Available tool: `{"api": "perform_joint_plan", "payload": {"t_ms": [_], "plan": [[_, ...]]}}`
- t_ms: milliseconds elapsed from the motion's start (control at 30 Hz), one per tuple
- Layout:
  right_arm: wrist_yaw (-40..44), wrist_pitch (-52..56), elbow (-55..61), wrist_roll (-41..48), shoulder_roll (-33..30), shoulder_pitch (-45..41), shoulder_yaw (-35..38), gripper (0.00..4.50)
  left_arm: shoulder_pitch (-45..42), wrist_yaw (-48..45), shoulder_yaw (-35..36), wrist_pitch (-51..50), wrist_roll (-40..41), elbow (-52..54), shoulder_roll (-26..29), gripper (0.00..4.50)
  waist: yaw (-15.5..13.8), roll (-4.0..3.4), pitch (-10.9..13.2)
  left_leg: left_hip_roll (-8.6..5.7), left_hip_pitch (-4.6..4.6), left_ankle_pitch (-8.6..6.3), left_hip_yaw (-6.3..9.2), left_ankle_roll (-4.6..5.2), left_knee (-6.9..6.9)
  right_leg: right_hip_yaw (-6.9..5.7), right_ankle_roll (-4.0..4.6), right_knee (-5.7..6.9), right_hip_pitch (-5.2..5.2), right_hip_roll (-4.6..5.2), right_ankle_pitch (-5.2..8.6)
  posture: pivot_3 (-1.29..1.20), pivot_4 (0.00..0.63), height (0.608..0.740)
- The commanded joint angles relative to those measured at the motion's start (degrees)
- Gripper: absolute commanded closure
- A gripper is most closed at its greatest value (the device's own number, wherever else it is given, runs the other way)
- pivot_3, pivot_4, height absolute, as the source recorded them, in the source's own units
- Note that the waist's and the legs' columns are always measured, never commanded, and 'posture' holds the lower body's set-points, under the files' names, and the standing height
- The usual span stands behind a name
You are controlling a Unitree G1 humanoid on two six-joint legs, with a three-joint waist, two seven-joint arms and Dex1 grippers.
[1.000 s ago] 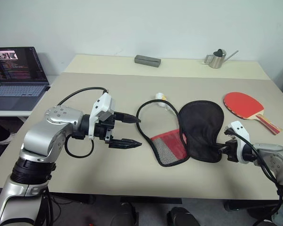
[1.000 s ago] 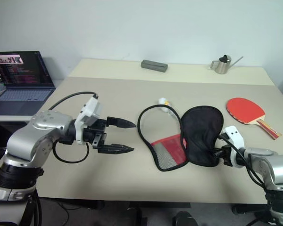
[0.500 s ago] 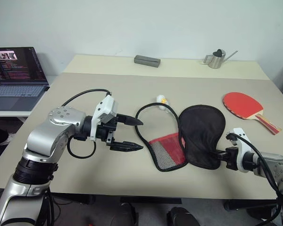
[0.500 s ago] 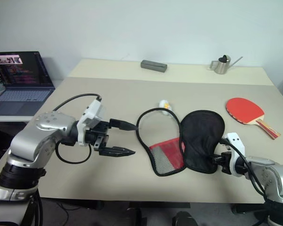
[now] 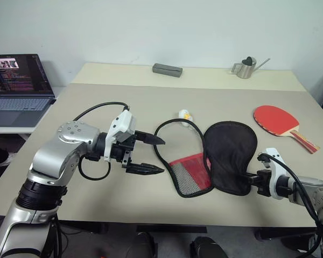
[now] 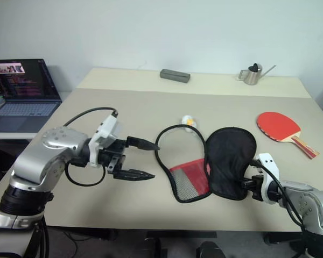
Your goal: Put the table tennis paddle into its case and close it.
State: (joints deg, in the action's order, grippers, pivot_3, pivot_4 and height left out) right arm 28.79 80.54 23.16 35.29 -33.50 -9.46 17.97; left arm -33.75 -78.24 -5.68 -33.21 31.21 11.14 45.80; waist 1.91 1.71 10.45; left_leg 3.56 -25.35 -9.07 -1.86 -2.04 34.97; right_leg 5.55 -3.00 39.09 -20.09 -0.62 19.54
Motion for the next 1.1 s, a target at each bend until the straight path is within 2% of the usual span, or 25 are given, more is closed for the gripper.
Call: {"api": "perform_joint_plan", "payload": {"t_ms": [33,167,333,500,633,733,833,1100], "plan": [[-1.8,2.7,-1.2,0.1,0.5,1.2,2.4,2.9,-0.7,-0.1,0.5,0.9,0.0,1.3,0.4,0.0,0.0,0.14,-0.1,0.01,0.0,0.0,0.0,0.0,0.01,0.01,0.0,0.0,0.0,0.0,0.0,0.0,0.15,0.74],[-0.2,2.0,-2.0,1.3,-1.8,3.0,4.8,1.68,-0.5,0.0,0.6,1.1,0.0,1.4,0.5,0.0,-0.2,0.24,-0.1,0.04,0.04,0.04,-0.01,0.06,0.04,-0.01,-0.04,-0.04,0.03,0.16,-0.01,0.0,0.15,0.74],[3.4,-2.6,-6.2,1.7,-7.2,3.9,8.3,1.68,-0.2,0.2,0.6,1.3,0.1,1.5,0.3,0.0,-0.4,0.27,-0.2,-0.11,0.06,0.11,-0.07,0.2,0.04,0.0,-0.12,-0.15,0.06,0.52,-0.05,0.0,0.15,0.74],[8.7,-6.8,-10.1,3.2,-13.1,5.1,10.0,1.68,0.2,0.2,0.6,1.7,0.1,1.5,0.1,0.0,-0.1,0.26,-0.2,-0.07,0.01,0.14,-0.09,0.25,0.01,0.03,-0.16,-0.11,0.08,0.47,-0.07,0.0,0.15,0.74],[12.0,-11.0,-11.7,4.6,-14.2,3.8,11.7,1.68,0.2,0.1,0.6,2.0,0.1,1.3,0.3,0.0,0.1,0.26,-0.2,-0.05,0.01,0.13,-0.08,0.24,-0.03,0.06,-0.12,-0.1,0.04,0.23,-0.05,0.0,0.15,0.74],[13.3,-14.0,-11.1,6.2,-13.7,0.9,12.6,1.1,-1.2,0.7,0.9,2.1,-0.3,0.1,0.0,0.0,0.6,0.21,-0.1,-0.05,0.01,0.14,-0.07,0.24,-0.04,0.07,-0.1,-0.06,0.01,0.15,-0.05,0.0,0.15,0.74],[13.7,-17.1,-11.3,5.5,-14.4,-1.4,11.0,0.1,-2.7,1.0,1.0,2.2,-0.6,-1.0,-0.2,0.0,0.8,0.21,-0.1,-0.04,0.01,0.14,-0.05,0.24,-0.03,0.06,-0.09,-0.05,0.01,0.12,-0.06,0.0,0.15,0.74],[13.7,-35.2,-28.6,-6.7,-17.4,-11.8,3.3,0.04,-4.5,0.3,0.9,3.3,-1.3,-2.8,-0.2,0.0,1.0,0.18,-0.1,-0.05,-0.05,0.14,-0.12,0.24,-0.02,0.1,-0.08,-0.08,-0.07,0.21,-0.07,0.0,0.15,0.74]]}}
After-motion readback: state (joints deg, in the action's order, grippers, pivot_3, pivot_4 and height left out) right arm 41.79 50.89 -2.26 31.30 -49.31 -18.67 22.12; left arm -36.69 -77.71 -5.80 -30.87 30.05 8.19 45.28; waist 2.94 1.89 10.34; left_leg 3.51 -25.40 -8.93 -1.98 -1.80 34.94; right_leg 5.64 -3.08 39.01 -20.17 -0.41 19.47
